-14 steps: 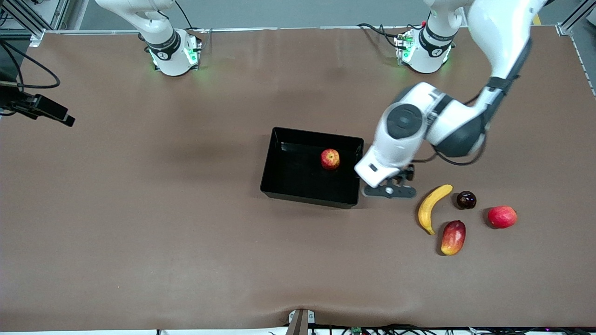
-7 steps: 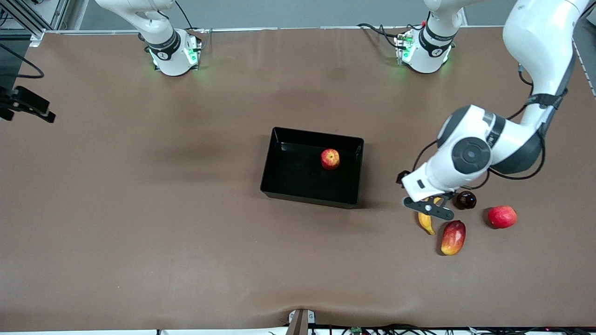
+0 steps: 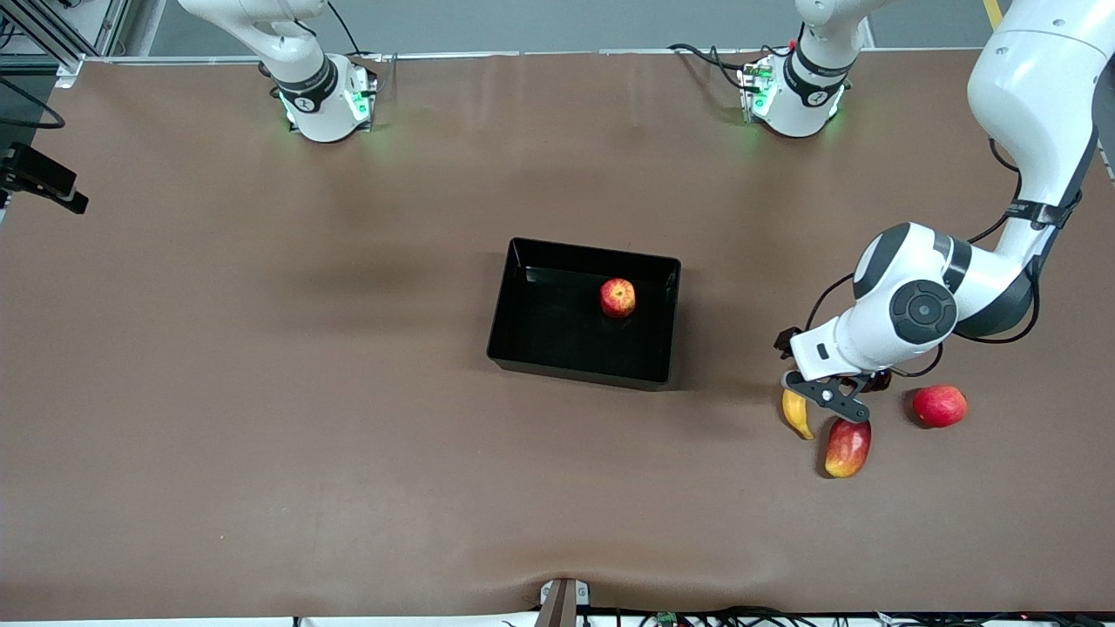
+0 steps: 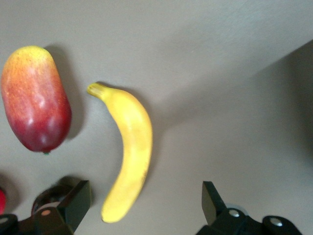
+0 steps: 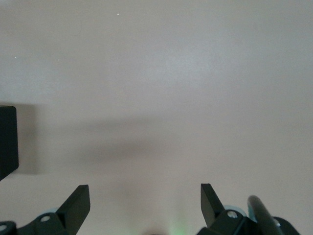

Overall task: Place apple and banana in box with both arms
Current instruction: 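Move the left gripper to the yellow banana and grasp it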

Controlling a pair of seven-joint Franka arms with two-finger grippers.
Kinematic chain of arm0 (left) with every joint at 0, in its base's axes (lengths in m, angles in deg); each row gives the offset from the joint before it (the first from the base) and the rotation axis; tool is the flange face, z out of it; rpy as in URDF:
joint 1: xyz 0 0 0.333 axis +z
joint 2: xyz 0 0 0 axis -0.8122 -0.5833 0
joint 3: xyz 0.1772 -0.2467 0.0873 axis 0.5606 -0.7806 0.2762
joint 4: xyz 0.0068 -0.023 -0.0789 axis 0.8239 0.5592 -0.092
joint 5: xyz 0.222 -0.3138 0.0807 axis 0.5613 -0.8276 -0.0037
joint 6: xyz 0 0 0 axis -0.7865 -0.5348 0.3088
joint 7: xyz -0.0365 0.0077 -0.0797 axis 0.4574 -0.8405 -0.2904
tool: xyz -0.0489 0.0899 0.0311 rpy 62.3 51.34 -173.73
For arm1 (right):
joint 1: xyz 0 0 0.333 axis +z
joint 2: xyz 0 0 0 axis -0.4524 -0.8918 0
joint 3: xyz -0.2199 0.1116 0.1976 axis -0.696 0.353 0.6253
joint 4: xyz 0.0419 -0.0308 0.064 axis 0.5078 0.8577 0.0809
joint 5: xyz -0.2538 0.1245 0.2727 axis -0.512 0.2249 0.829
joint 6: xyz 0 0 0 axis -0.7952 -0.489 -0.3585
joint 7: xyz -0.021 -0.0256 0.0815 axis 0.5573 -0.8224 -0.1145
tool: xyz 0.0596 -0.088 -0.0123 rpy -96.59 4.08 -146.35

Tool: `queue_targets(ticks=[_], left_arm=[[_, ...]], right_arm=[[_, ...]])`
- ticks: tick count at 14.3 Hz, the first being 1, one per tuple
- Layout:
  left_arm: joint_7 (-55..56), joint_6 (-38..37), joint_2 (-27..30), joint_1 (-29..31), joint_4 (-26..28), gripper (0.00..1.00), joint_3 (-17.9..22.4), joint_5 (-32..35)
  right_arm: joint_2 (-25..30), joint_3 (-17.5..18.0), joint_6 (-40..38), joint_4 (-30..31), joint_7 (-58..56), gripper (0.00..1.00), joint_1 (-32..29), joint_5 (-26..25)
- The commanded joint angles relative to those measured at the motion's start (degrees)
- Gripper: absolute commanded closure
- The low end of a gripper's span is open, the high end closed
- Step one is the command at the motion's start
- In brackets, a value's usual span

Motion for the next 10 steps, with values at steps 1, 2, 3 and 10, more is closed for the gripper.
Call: queue_targets(ticks=[1,2,3,10], left_arm=[[-3.57,5.37,-1.32,3.06,3.08,0.0,-0.79,3.28],[-5.15,6.52,-2.37,3.67,3.43,0.0,-0.79,3.46],[-5.78,8.36,-3.08,3.94,4.05,0.0,-0.79,3.89],[-6.23,13.47,-4.67,4.82,7.83,0.25,-0.26,13.12]], right_arm=[[0.4,0.77,-0.08,-0.31,-0.85,0.0,-1.16,-0.65],[0.31,0.77,0.01,-0.31,-1.02,0.0,-0.99,-0.56],[0.31,0.77,0.01,-0.31,-1.2,0.0,-0.9,-0.3],[0.48,0.68,0.19,-0.39,-1.55,0.0,-1.07,0.49]])
